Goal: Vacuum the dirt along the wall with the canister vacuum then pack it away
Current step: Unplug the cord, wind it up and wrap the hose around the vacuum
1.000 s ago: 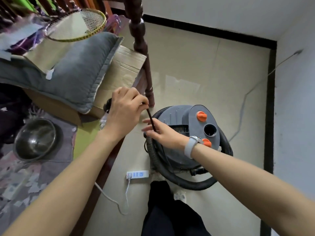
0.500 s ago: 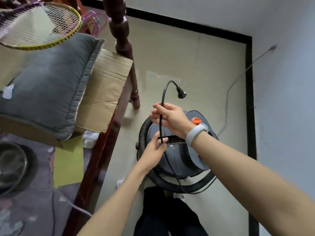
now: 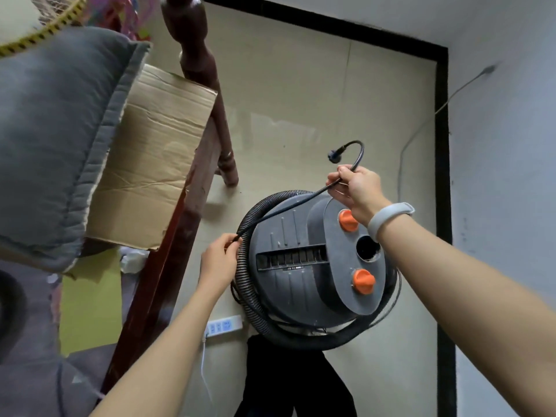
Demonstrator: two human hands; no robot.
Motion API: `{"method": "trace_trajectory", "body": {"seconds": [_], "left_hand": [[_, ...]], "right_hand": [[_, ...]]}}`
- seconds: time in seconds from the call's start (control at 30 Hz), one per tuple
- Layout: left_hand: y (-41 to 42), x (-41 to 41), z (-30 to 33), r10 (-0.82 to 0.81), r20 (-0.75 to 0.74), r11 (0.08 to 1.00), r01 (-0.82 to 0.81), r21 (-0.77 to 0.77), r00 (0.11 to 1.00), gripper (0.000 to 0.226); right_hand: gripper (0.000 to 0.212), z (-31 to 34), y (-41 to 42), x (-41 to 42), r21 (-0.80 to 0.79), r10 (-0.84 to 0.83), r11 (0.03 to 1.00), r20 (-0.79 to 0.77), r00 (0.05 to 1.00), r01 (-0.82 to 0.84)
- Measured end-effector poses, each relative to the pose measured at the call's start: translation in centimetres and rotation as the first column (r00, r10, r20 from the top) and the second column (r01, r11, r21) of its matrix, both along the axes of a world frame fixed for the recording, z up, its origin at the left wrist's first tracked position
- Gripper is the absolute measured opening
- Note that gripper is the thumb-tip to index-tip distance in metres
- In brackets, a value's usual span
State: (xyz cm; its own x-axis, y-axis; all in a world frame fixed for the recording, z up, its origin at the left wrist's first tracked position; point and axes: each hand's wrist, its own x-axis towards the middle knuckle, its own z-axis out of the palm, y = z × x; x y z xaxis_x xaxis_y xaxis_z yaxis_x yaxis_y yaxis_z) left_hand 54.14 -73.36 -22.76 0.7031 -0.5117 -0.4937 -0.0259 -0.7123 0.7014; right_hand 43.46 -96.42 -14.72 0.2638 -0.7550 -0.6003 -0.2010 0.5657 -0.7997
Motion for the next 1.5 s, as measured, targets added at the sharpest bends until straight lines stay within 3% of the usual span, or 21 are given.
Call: {"method": "trace_trajectory", "body": {"seconds": [0.27,0.33,0.4,0.47,0.5,0.6,0.67,0.77,0.87,0.97,1.03,1.1,1.17,1.27,1.37,1.5], "left_hand": [[-6.3,1.6,-5.7,-0.045,0.199,0.994,0.024,0.111,0.979,0.022],[-7.4,1.5,-6.7,-0.112,0.226,0.987,0.082,0.141,0.968,0.026],[-8.1,1.4,-7.6,-0.209,0.265,0.973,0.174,0.149,0.941,0.027],[-8.3,1.4,-8.3,-0.263,0.296,0.963,0.234,0.132,0.918,0.027],[-8.2,1.6,-8.5,-0.275,0.304,0.961,0.252,0.116,0.912,0.027],[-8.1,2.4,-9.1,-0.318,0.300,0.948,0.307,0.087,0.899,0.026],[-8.5,2.8,-9.2,-0.334,0.282,0.942,0.324,0.085,0.899,0.026],[-9.3,2.8,-9.5,-0.237,0.221,0.971,0.224,0.080,0.946,0.026],[-9.7,2.6,-9.7,-0.113,0.136,0.992,0.105,0.067,0.984,0.024],[-10.2,2.4,-9.5,-0.060,0.107,0.996,0.053,0.070,0.992,0.024],[-10.6,2.2,-9.3,-0.074,0.103,0.996,0.068,0.056,0.992,0.026],[-11.0,1.8,-9.0,-0.111,0.099,0.994,0.111,0.012,0.989,0.030],[-11.7,1.6,-8.5,-0.175,0.124,0.983,0.180,-0.027,0.977,0.036],[-13.9,0.8,-7.3,-0.303,0.151,0.943,0.319,-0.097,0.941,0.032],[-15.9,-0.5,-6.4,-0.418,0.204,0.886,0.447,-0.125,0.886,0.028],[-16.9,-1.5,-6.2,-0.305,0.234,0.934,0.338,-0.117,0.923,0.021]], "right_hand": [[0.026,-6.8,-4.9,-1.1,-0.055,0.023,0.998,-0.329,0.944,-0.043],[0.033,-7.9,-5.6,-2.1,-0.116,0.058,0.985,-0.484,0.873,-0.129],[0.039,-8.8,-6.3,-3.3,-0.133,0.138,0.941,-0.691,0.709,-0.312],[0.037,-9.5,-6.7,-4.0,-0.059,0.214,0.870,-0.848,0.485,-0.489],[0.033,-9.9,-7.0,-4.1,-0.038,0.237,0.834,-0.876,0.420,-0.550],[0.019,-10.9,-7.8,-3.5,-0.067,0.300,0.721,-0.866,0.399,-0.689],[0.028,-11.0,-8.2,-3.5,-0.066,0.331,0.576,-0.892,0.307,-0.814],[0.031,-10.7,-9.0,-4.3,-0.072,0.309,0.342,-0.933,0.185,-0.937],[0.027,-9.5,-9.9,-6.9,-0.058,0.297,0.355,-0.939,0.172,-0.933],[0.017,-8.5,-10.5,-11.2,-0.073,0.386,0.521,-0.869,0.311,-0.850],[0.025,-8.6,-10.1,-12.9,-0.070,0.441,0.568,-0.815,0.375,-0.820],[0.035,-9.3,-9.4,-12.8,-0.145,0.432,0.634,-0.748,0.504,-0.759],[0.038,-10.1,-8.7,-11.2,-0.190,0.451,0.643,-0.689,0.568,-0.742],[0.037,-11.9,-7.6,-8.9,-0.165,0.562,0.540,-0.660,0.499,-0.825],[0.037,-12.3,-7.3,-9.4,-0.135,0.540,0.503,-0.723,0.432,-0.854],[0.033,-11.2,-7.5,-14.1,-0.037,0.464,0.405,-0.853,0.240,-0.914]]}}
